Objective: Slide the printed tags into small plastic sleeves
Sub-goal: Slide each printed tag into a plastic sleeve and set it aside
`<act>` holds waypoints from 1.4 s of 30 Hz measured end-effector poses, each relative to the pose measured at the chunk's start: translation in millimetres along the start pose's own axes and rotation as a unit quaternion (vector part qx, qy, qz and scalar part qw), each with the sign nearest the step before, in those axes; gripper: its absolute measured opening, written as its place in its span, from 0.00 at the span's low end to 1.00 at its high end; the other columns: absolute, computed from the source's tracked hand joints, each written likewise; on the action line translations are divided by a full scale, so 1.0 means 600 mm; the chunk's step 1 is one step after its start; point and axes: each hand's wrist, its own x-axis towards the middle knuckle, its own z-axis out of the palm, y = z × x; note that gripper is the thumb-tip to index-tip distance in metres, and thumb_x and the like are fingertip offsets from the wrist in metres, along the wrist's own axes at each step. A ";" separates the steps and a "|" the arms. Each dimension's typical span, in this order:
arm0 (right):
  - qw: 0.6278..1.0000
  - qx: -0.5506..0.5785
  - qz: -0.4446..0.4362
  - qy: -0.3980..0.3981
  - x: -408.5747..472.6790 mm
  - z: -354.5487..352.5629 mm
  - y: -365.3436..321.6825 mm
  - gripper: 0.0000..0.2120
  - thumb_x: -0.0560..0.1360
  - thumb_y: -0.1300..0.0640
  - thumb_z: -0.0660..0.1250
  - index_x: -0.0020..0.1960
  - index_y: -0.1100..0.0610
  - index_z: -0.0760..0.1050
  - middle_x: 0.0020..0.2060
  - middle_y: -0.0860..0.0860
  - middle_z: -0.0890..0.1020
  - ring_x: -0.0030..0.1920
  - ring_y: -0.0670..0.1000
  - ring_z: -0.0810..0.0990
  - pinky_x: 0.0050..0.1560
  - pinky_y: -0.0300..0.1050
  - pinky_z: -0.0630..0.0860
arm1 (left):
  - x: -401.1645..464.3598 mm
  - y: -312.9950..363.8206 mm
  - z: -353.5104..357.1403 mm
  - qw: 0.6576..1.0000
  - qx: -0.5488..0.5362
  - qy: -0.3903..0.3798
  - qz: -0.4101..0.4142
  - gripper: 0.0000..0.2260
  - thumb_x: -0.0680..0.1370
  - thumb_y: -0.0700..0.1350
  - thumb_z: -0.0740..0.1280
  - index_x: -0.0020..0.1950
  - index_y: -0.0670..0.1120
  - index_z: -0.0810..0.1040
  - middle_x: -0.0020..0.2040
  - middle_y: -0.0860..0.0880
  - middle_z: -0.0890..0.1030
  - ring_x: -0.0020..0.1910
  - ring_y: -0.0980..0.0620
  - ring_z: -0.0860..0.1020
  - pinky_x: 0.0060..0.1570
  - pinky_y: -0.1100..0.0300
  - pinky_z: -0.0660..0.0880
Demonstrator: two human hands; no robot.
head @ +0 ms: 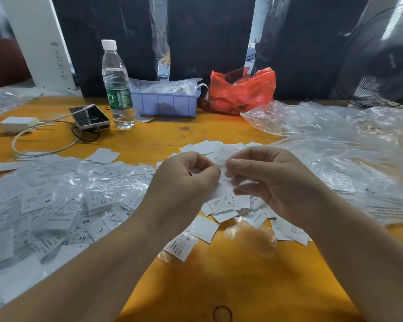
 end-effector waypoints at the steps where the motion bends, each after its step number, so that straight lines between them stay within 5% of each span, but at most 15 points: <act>1: 1.000 -0.010 -0.005 -0.001 0.000 0.000 0.000 0.11 0.64 0.54 0.73 0.43 0.59 0.82 0.37 0.55 0.83 0.37 0.50 0.80 0.40 0.42 0.80 | 0.000 0.000 0.000 1.000 0.002 -0.003 -0.001 0.06 0.75 0.45 0.70 0.38 0.50 0.81 0.30 0.58 0.79 0.31 0.62 0.74 0.35 0.63 0.70; 13: 0.998 -0.049 -0.016 -0.043 -0.001 -0.004 -0.001 0.11 0.66 0.53 0.72 0.42 0.60 0.83 0.35 0.54 0.81 0.35 0.50 0.76 0.37 0.40 0.76 | -0.005 0.012 -0.004 0.999 0.000 -0.024 0.032 0.08 0.71 0.52 0.73 0.38 0.48 0.83 0.30 0.56 0.80 0.30 0.63 0.76 0.29 0.72 0.71; 22: 0.998 -0.027 -0.015 -0.051 -0.001 -0.005 -0.003 0.10 0.64 0.52 0.73 0.40 0.58 0.82 0.33 0.53 0.80 0.33 0.50 0.74 0.35 0.40 0.75 | 0.003 0.008 -0.009 0.992 -0.095 -0.062 -0.048 0.11 0.64 0.54 0.73 0.38 0.47 0.83 0.37 0.47 0.83 0.35 0.54 0.80 0.36 0.62 0.76; 29: 0.998 -0.003 0.012 -0.068 0.001 -0.013 -0.003 0.11 0.65 0.55 0.73 0.44 0.61 0.81 0.34 0.54 0.80 0.35 0.51 0.75 0.35 0.41 0.75 | 0.008 0.011 -0.015 0.982 -0.155 -0.056 -0.088 0.10 0.61 0.49 0.76 0.37 0.46 0.81 0.33 0.48 0.80 0.31 0.55 0.78 0.29 0.64 0.74; 33: 0.997 0.006 0.020 -0.080 0.001 -0.008 -0.001 0.11 0.66 0.55 0.73 0.45 0.61 0.80 0.33 0.52 0.79 0.34 0.49 0.75 0.35 0.41 0.75 | 0.002 0.016 -0.014 0.981 -0.140 -0.102 -0.090 0.14 0.56 0.54 0.78 0.34 0.48 0.81 0.38 0.43 0.82 0.37 0.48 0.80 0.38 0.55 0.75; 38: 0.995 -0.070 -0.050 0.044 0.002 -0.006 0.001 0.18 0.58 0.51 0.77 0.40 0.57 0.72 0.34 0.54 0.73 0.32 0.48 0.73 0.35 0.42 0.73 | 0.004 0.015 -0.015 0.976 -0.156 -0.108 -0.102 0.14 0.56 0.51 0.78 0.35 0.46 0.80 0.48 0.34 0.82 0.48 0.35 0.81 0.45 0.48 0.77; 42: 0.986 -0.099 -0.134 0.021 -0.003 -0.010 -0.006 0.13 0.64 0.53 0.77 0.38 0.58 0.76 0.35 0.59 0.75 0.36 0.53 0.72 0.36 0.42 0.73 | 0.003 0.015 -0.015 0.978 -0.142 -0.115 -0.102 0.14 0.55 0.51 0.78 0.33 0.46 0.79 0.43 0.38 0.84 0.43 0.41 0.82 0.42 0.51 0.76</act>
